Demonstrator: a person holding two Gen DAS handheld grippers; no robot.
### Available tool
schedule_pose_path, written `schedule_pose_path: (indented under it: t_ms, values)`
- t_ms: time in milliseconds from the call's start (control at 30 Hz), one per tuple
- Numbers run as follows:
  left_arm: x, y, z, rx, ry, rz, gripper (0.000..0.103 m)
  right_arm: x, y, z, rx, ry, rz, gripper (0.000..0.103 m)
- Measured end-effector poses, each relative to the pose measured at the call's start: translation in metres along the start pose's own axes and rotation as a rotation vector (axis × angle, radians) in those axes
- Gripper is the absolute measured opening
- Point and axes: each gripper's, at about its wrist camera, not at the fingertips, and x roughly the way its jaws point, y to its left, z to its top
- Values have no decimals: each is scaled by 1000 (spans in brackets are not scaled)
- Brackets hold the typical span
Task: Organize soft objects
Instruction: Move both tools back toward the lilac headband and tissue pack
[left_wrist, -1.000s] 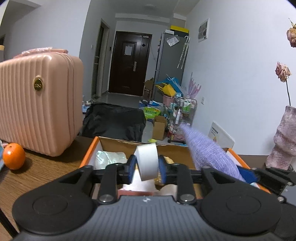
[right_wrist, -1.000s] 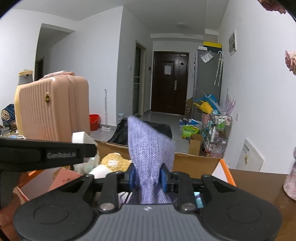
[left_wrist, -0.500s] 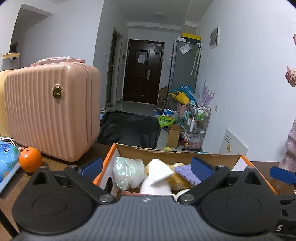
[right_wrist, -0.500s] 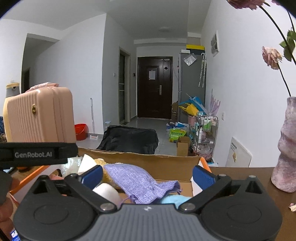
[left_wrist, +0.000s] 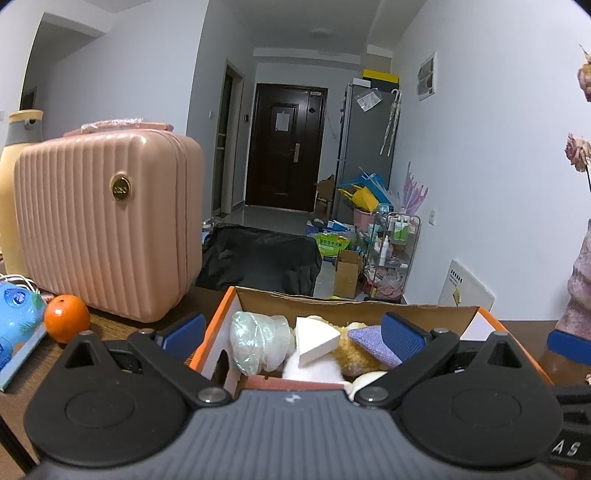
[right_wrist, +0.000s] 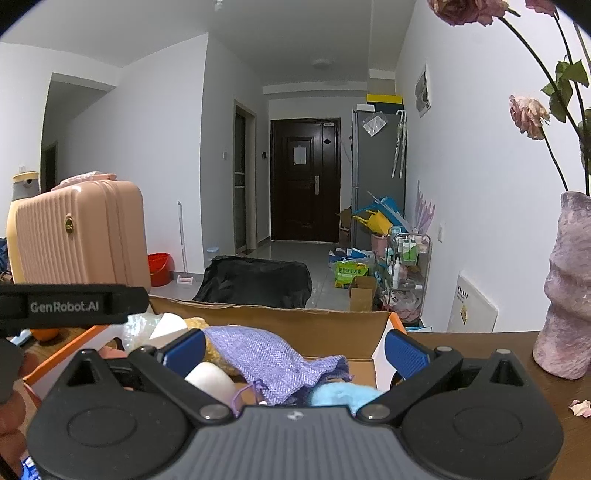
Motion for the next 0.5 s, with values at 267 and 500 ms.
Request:
schedule_pose_path:
  t_ms: [267,500]
  values:
    - [-14,3,-7,7,9,-19,103,-14,2,-3,-7,-21,16,103]
    - [-25,7,-12,10,12,-25,103,-32,5,-11,-35,-22,22,103]
